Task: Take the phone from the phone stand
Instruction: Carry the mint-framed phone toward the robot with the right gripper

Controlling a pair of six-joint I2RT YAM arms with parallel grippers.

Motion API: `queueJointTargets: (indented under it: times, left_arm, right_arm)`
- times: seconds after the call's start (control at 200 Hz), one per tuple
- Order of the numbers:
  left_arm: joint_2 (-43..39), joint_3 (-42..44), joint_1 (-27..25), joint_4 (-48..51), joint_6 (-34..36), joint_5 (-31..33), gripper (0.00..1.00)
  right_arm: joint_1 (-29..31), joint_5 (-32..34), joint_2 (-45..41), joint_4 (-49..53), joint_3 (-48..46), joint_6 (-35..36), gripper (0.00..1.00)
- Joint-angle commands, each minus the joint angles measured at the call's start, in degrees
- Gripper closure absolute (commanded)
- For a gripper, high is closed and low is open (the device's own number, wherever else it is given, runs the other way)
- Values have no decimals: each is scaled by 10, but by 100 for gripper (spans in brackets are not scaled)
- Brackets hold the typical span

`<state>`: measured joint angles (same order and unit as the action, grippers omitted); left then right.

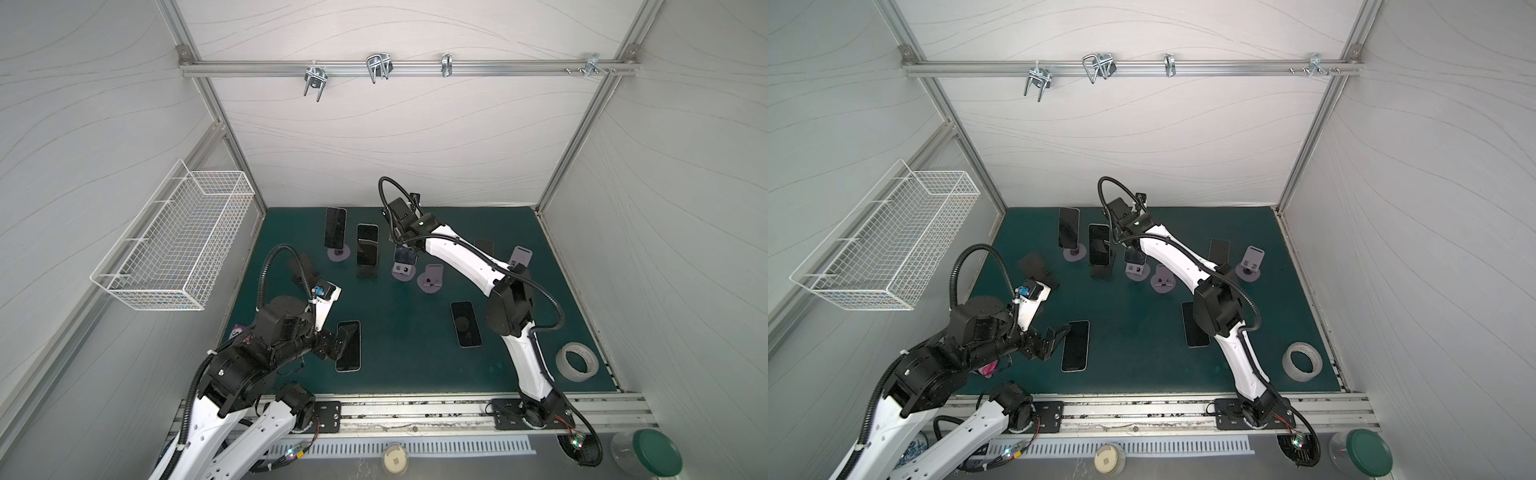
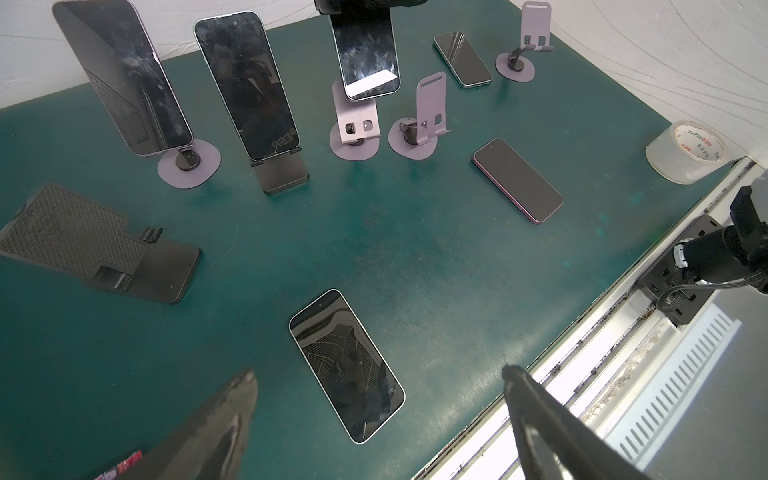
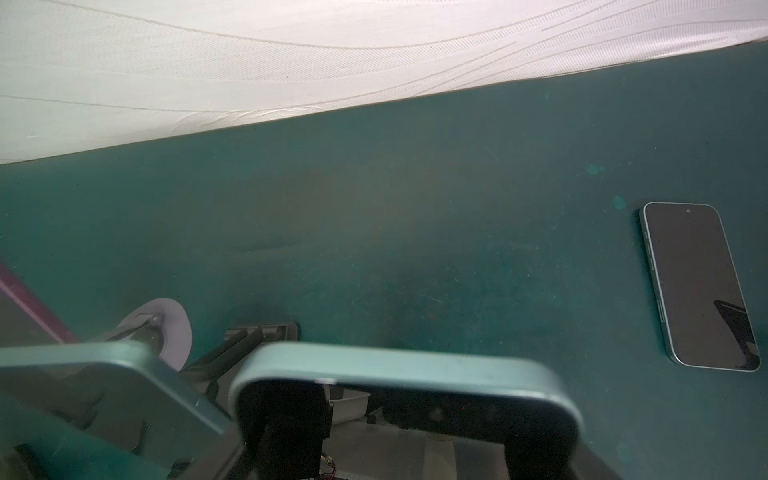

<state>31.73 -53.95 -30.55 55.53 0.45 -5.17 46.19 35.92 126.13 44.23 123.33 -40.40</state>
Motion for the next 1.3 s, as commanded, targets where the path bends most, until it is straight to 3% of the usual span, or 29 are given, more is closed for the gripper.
queueJointTargets:
  times: [0.0,0.745,1.025,1.295]
  left_arm:
    - [0,-28,-2,-9,5,1,6]
    - [4,-33,-15,-29,5,-4,7]
    - [1,-30,-17,-19,0,-3,8]
    - [-7,-23,-23,-16,-7,5,8]
  right_arm:
    - [11,6,-49,-12,-9,7,49]
    - [66,-21,-215,38,-133,3,51]
    - [81,-46,-288,45,-225,-10,51]
    - [103,-58,-376,17,-371,-53,52]
